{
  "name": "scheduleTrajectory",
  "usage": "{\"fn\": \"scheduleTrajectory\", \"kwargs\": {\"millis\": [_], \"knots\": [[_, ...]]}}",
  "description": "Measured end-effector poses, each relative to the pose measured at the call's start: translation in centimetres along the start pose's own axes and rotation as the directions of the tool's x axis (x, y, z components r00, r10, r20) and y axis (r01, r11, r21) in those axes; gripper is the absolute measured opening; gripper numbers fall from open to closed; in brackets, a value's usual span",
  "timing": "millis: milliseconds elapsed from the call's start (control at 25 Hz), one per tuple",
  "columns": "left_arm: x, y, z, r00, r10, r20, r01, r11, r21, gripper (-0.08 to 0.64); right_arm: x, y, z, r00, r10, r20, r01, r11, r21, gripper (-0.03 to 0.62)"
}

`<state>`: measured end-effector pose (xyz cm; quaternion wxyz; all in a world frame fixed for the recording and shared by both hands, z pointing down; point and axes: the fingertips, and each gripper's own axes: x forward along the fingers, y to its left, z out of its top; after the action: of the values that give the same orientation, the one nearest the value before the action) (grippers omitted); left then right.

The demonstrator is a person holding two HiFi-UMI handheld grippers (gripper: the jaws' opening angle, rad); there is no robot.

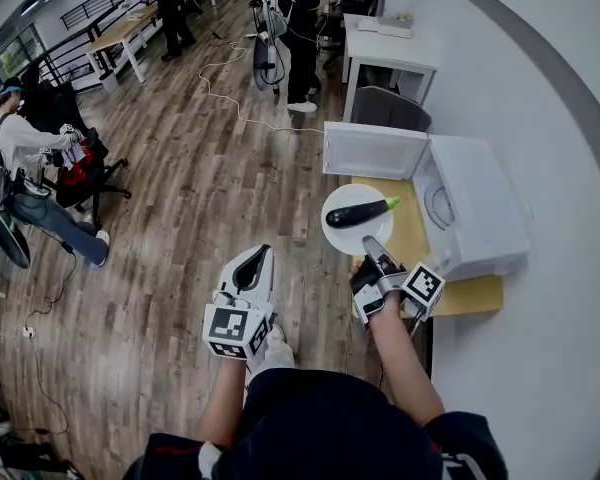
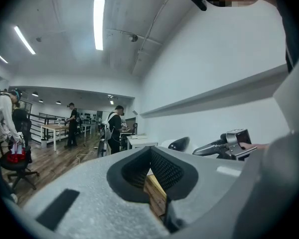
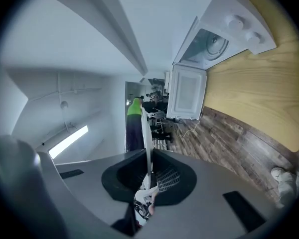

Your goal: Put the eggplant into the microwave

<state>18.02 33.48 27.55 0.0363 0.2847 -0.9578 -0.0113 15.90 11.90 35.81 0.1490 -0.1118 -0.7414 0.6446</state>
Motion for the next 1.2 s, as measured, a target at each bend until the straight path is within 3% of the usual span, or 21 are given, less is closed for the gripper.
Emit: {"fn": "scheduleTrajectory", "kwargs": {"millis": [720,960,1200], "knots": [[10.1,13.5,1.2,0.977,-0.211,-0.009,0.211,0.977,-0.009,0.014,12.6,1.7,0.0,0.979,-0.03,0.203,0.027,0.999,0.016,0.028],[11.3,14.9,0.4,0.964,-0.266,-0.025,0.266,0.964,-0.011,0.014,14.0,1.1,-0.4,0.972,-0.049,0.229,0.043,0.999,0.033,0.028],[15.7,13.6,0.2,0.943,-0.329,-0.042,0.33,0.944,0.002,0.014,14.6,0.2,2.9,0.959,-0.055,0.279,0.036,0.997,0.07,0.027]]}}
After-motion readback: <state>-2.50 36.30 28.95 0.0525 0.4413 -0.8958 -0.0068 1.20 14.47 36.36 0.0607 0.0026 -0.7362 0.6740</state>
